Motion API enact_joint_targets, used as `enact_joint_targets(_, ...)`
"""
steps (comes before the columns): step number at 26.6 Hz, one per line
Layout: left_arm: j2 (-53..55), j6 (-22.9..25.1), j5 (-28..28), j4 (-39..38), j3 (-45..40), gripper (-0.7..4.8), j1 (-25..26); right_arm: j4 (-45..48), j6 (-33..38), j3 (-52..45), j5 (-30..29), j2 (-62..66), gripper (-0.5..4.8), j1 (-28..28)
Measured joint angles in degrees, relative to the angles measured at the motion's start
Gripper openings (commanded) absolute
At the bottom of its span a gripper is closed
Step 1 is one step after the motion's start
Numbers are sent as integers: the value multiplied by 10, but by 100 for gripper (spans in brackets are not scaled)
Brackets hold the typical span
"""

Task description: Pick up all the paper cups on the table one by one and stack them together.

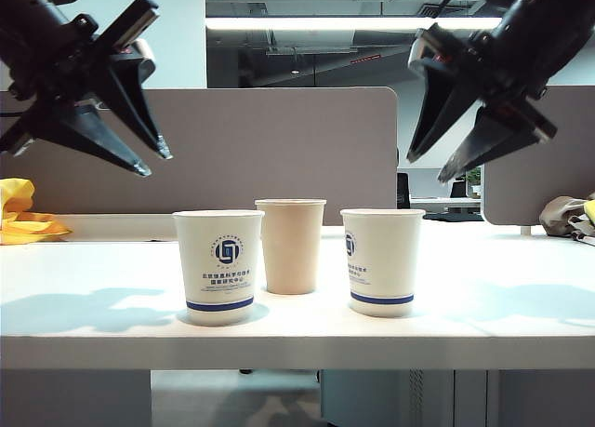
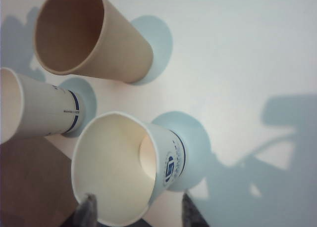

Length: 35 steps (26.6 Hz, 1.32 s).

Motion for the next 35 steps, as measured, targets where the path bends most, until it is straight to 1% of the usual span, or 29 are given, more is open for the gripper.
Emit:
enact_joint_targets(3,0,-2,10,0,0,126,-3,-8,0,-1,1,16,221,7)
enact_joint_targets(9,0,-2,10,-1,0,126,-2,-28,-1,0,12,36,221,18)
enact_joint_targets(14,26,-2,16,-3,0,127,-4,-28,-4,0,14,39,220,19)
enact_joint_targets(20,48,-2,16,-2,0,131,-20,-27,-4,0,14,39,220,19)
enact_joint_targets(25,64,-2,17,14,0,131,-33,-19,-4,0,14,39,220,19)
enact_joint_targets(33,75,-2,11,25,0,131,-33,-16,-4,0,14,60,220,19)
enact_joint_targets(35,83,-2,10,29,0,131,-33,-16,-4,0,14,63,210,24)
